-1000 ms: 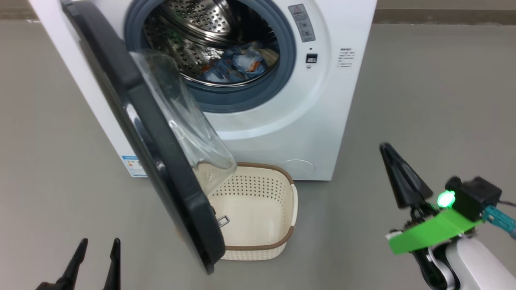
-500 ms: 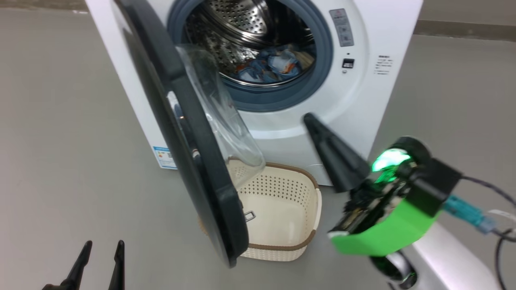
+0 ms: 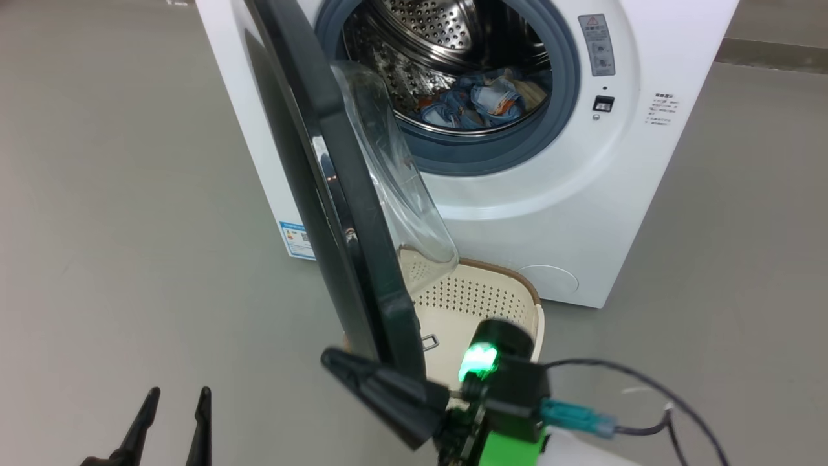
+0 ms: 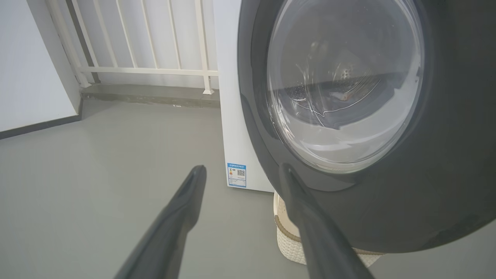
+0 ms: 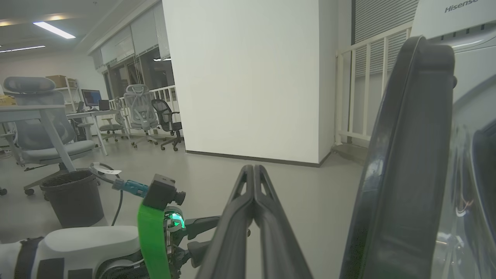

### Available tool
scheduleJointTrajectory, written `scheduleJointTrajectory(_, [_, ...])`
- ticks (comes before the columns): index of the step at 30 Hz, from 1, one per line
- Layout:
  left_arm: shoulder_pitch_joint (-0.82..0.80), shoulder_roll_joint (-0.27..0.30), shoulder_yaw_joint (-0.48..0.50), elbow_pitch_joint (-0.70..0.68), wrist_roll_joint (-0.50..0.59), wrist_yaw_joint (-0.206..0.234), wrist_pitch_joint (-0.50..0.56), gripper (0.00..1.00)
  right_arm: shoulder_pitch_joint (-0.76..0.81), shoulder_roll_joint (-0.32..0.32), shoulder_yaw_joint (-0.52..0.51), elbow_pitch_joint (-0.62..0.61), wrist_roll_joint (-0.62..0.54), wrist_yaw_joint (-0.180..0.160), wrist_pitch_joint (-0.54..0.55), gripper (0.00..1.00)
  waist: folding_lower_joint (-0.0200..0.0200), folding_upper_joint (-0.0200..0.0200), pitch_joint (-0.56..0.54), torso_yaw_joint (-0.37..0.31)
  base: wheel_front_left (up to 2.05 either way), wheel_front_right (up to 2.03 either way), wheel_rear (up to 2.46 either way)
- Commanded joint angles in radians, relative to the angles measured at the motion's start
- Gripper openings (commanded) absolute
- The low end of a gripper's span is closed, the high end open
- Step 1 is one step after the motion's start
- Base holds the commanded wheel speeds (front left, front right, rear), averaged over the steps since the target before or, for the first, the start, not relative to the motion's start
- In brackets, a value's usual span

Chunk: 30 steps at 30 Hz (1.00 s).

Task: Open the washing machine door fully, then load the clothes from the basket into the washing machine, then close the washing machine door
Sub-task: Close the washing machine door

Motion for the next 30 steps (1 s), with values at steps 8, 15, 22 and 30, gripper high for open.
scheduleJointTrajectory(8, [-0.024, 0.003, 0.03, -0.017, 0.005, -0.002, -0.01, 1.0, 0.032, 0.039, 0.08, 0.103, 0.079, 0.004, -0.005, 0.0, 0.0, 0.0, 0.008, 0.012, 0.0, 0.0, 0.0])
scheduleJointTrajectory(15, [-0.035, -0.002, 0.028, -0.013, 0.004, -0.002, -0.01, 1.0, 0.033, 0.056, 0.072, 0.188, 0.114, 0.004, -0.005, 0.0, 0.0, 0.0, 0.018, 0.009, 0.0, 0.0, 0.0])
scheduleJointTrajectory(22, [-0.042, -0.003, 0.019, -0.013, 0.005, -0.002, -0.01, 1.0, 0.024, 0.074, 0.021, 0.245, 0.131, 0.004, -0.005, 0.0, 0.0, 0.0, 0.024, 0.01, 0.0, 0.0, 0.0])
scheduleJointTrajectory(30, [-0.045, -0.003, 0.016, -0.017, 0.007, -0.002, -0.01, 1.0, 0.023, 0.08, -0.048, 0.276, 0.122, 0.004, -0.005, 0.0, 0.0, 0.0, 0.034, 0.008, 0.0, 0.0, 0.0])
